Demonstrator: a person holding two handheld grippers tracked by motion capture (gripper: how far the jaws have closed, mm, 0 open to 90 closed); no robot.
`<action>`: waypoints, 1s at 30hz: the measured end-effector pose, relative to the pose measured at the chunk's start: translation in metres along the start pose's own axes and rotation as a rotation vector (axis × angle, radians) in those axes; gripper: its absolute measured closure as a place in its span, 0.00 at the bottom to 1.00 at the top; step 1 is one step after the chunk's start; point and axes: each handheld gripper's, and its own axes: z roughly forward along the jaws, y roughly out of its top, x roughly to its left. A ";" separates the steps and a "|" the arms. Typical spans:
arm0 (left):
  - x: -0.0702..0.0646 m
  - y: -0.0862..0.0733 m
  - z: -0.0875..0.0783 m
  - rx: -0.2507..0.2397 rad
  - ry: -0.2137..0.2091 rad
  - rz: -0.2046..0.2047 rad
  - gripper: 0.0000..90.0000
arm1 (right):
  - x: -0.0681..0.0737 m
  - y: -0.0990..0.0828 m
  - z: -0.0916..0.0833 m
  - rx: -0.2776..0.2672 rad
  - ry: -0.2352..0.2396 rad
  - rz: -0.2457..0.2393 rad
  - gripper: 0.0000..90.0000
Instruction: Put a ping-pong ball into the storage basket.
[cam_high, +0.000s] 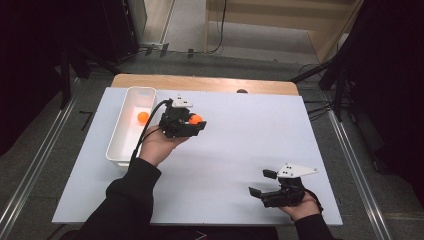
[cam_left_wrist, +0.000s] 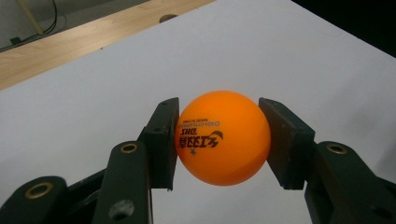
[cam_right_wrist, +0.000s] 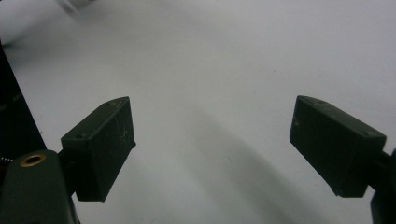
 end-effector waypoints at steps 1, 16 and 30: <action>0.001 -0.001 -0.001 -0.002 0.002 -0.010 0.56 | 0.000 0.000 0.000 0.000 0.000 0.000 0.14; 0.021 -0.007 -0.014 -0.012 0.037 -0.050 0.56 | 0.000 0.000 -0.001 -0.005 -0.002 -0.002 0.14; 0.036 -0.014 -0.025 -0.023 0.079 -0.076 0.56 | 0.000 0.001 0.000 -0.006 0.001 0.001 0.14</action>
